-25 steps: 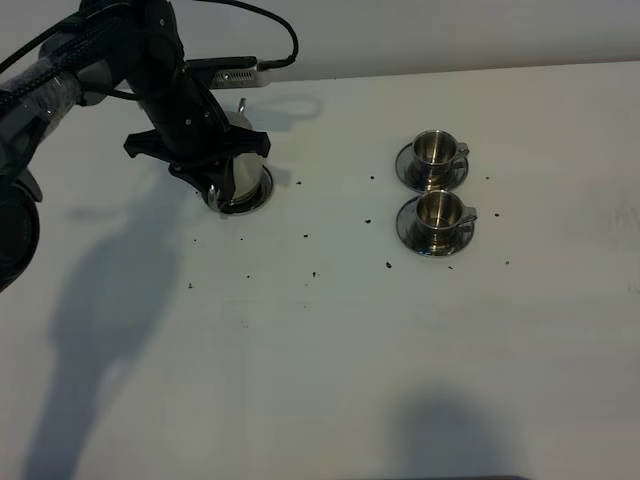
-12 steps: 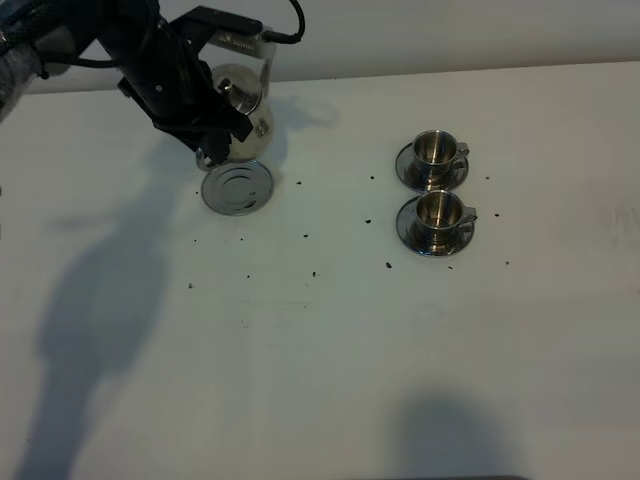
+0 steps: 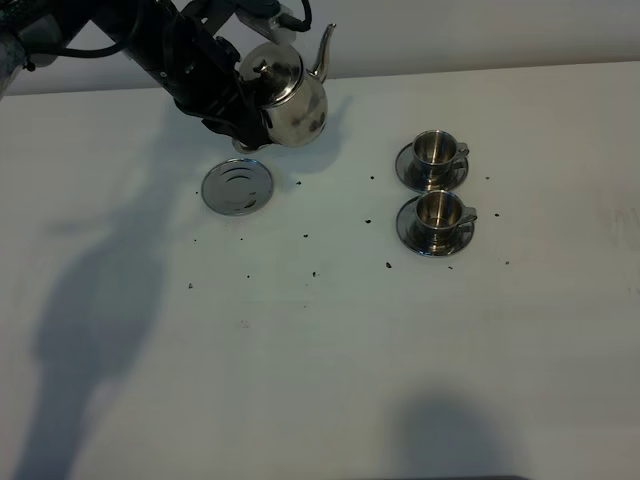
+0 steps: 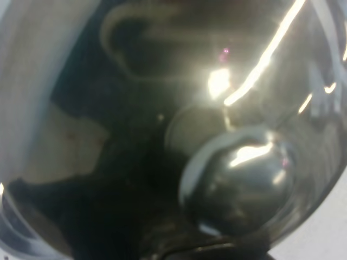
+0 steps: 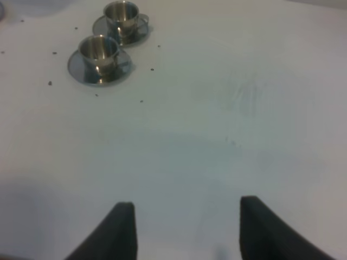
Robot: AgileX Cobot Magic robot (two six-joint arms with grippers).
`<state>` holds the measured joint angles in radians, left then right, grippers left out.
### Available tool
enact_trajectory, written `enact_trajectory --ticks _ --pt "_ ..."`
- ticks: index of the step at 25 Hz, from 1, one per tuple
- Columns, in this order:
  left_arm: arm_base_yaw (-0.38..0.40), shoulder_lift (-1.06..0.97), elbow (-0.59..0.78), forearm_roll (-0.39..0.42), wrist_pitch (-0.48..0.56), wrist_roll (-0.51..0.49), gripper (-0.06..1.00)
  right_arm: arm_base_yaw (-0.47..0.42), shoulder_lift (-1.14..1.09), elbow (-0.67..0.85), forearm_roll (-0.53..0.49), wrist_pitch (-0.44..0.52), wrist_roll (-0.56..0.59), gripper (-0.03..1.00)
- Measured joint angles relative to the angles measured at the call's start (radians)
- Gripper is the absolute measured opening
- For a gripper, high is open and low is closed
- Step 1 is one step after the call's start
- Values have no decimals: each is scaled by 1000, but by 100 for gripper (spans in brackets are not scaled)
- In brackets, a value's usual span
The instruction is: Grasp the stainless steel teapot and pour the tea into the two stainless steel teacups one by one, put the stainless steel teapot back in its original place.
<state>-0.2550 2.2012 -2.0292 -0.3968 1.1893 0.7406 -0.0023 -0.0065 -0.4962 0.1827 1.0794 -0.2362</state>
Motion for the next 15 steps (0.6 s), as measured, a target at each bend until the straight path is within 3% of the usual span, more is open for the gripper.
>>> enact_trajectory --ticks 9,15 --pt "-38 0 0 8 0 233 22 0 0 0 0 0 0 42" --pt "-97 0 0 68 0 364 22 0 0 0 0 0 0 42"
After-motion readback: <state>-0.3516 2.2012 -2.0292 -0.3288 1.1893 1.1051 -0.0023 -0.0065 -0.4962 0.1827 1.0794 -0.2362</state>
